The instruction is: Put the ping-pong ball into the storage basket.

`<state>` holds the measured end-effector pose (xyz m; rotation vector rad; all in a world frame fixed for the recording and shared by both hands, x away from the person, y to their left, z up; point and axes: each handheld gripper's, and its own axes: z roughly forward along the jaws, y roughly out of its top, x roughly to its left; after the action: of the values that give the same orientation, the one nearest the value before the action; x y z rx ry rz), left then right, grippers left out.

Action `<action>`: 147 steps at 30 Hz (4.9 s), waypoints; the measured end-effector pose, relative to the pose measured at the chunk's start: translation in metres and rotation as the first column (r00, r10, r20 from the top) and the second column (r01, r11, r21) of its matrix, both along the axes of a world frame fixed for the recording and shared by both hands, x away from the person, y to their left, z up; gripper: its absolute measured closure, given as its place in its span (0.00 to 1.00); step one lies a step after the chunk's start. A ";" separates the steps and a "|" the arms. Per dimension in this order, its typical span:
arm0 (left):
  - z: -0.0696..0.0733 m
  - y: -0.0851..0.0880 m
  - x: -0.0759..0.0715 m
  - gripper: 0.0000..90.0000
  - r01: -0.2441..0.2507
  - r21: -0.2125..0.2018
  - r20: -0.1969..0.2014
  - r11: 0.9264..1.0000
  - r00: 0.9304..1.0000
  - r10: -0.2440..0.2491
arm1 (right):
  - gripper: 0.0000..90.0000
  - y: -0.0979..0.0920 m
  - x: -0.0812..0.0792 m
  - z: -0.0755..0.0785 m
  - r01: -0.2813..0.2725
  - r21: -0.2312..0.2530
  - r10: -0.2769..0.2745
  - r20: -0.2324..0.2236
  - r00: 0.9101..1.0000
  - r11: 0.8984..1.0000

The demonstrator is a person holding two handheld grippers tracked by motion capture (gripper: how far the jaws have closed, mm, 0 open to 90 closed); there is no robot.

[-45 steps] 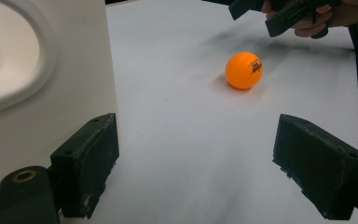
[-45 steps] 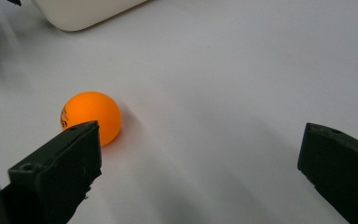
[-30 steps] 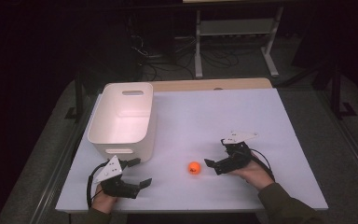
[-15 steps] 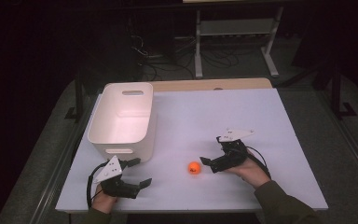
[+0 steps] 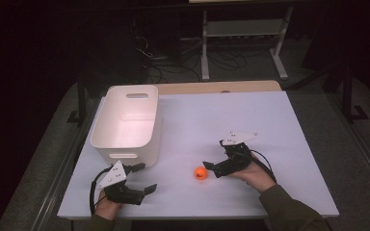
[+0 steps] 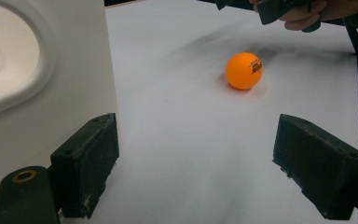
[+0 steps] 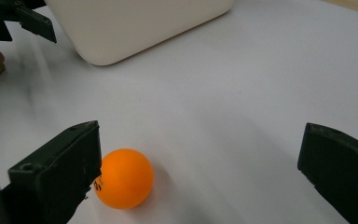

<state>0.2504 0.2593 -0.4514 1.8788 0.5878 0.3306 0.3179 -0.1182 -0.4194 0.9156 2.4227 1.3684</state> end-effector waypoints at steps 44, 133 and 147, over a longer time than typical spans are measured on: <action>0.000 0.000 -0.001 0.16 0.004 0.004 0.007 1.000 1.000 -0.004 | 0.00 0.033 -0.003 0.003 -0.070 0.014 0.070 0.012 0.998 0.997; 0.000 -0.001 -0.001 0.16 0.007 0.007 0.010 1.000 1.000 -0.007 | 0.14 0.052 -0.016 -0.035 -0.211 -0.208 0.195 -0.097 0.976 0.955; 0.000 -0.001 -0.001 0.16 0.008 0.009 0.011 1.000 1.000 -0.008 | 0.28 0.049 -0.018 -0.033 -0.204 -0.201 0.191 -0.080 0.978 0.958</action>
<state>0.2491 0.2586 -0.4513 1.8866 0.5726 0.3389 0.3002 -0.0689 -0.4529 0.6878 2.7029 1.1296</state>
